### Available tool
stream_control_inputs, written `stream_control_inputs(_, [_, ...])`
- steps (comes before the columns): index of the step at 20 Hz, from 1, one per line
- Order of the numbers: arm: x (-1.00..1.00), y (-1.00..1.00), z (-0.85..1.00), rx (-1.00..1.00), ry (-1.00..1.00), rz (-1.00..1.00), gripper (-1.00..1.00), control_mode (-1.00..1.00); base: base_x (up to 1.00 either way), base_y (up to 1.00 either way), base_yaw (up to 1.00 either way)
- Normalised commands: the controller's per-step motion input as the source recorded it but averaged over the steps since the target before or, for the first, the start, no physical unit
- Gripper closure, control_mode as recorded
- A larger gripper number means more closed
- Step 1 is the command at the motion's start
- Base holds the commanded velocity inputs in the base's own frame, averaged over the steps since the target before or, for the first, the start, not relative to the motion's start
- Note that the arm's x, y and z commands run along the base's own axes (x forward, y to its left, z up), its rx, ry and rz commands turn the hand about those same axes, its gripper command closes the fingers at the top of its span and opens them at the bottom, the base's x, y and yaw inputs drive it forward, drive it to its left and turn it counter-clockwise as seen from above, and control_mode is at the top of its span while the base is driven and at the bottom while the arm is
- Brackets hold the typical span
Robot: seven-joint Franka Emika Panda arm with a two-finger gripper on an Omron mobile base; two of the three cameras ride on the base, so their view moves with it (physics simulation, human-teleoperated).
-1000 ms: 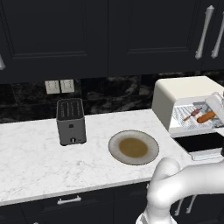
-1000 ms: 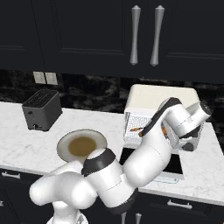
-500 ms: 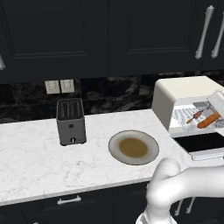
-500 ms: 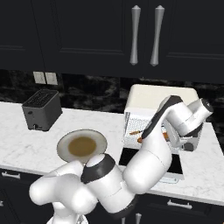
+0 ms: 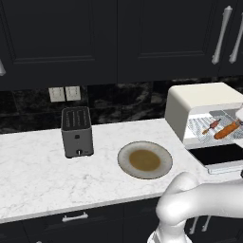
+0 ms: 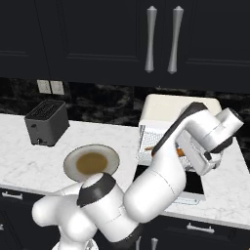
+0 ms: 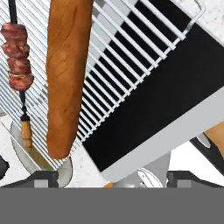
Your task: Pick up the kebab skewer and baguette bread, and place them inside the toaster oven. Close the toaster oven door and start by setting the timer.
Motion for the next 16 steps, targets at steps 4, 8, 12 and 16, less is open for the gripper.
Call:
stream_control_inputs(4, [-0.11, 0.06, -0.66, -0.06, 0.41, 0.10, -1.00, -1.00, 0.00, 0.00, 0.00])
stream_control_inputs(8, [-0.35, 0.00, -0.67, -0.02, 0.33, 0.01, -1.00, -1.00, 0.00, 0.00, 0.00])
stream_control_inputs(12, [-0.08, -0.01, -0.57, -0.01, 0.20, 0.00, -1.00, -1.00, 0.00, 0.00, 0.00])
stream_control_inputs(16, [0.09, 0.00, -0.29, 0.00, 0.04, 0.00, -1.00, -1.00, 0.00, 0.00, 0.00])
